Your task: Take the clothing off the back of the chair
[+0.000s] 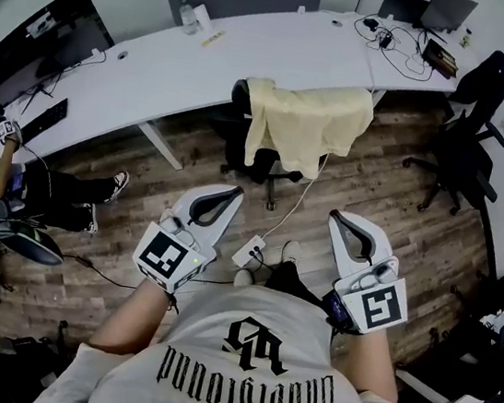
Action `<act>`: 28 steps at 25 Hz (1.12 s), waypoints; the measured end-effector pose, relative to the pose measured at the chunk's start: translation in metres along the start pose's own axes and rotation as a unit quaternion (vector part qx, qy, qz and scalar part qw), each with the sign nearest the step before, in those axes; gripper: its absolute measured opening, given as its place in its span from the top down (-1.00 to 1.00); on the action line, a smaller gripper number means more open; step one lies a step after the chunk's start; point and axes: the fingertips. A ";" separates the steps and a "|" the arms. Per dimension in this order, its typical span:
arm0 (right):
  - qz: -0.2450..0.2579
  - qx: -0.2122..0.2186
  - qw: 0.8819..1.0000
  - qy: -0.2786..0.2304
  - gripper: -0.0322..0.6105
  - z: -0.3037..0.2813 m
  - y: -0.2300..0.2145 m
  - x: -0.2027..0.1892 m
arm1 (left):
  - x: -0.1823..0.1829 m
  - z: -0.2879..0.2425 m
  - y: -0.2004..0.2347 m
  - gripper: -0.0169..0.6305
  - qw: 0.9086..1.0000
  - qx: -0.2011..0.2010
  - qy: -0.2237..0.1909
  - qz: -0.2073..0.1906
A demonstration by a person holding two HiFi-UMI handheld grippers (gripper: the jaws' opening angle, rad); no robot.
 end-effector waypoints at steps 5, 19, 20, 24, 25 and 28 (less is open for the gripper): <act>-0.003 0.014 1.000 -0.002 0.90 -0.020 -0.032 -0.007 | 0.002 -0.021 0.017 0.79 1.000 0.022 0.010 0.003; -0.026 0.050 0.998 0.033 0.68 -0.085 -0.134 -0.067 | -0.019 -0.102 0.076 0.63 0.995 0.082 0.039 0.047; -0.028 0.048 0.998 0.032 0.63 -0.089 -0.143 -0.071 | -0.022 -0.106 0.081 0.56 0.994 0.089 0.042 0.051; -0.043 0.059 0.996 0.053 0.39 -0.110 -0.167 -0.094 | -0.033 -0.115 0.108 0.25 0.988 0.129 0.047 0.070; -0.051 0.065 0.995 0.064 0.27 -0.115 -0.171 -0.102 | -0.036 -0.117 0.113 0.18 0.987 0.136 0.049 0.073; -0.071 0.066 0.992 0.083 0.08 -0.128 -0.185 -0.120 | -0.047 -0.128 0.124 -0.13 0.985 0.141 0.066 0.080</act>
Point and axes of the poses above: the fingertips, and each gripper's own axes: z backward along the fingers, y to its left, x out of its top, and after that the axes turned 4 degrees about z, right-handed
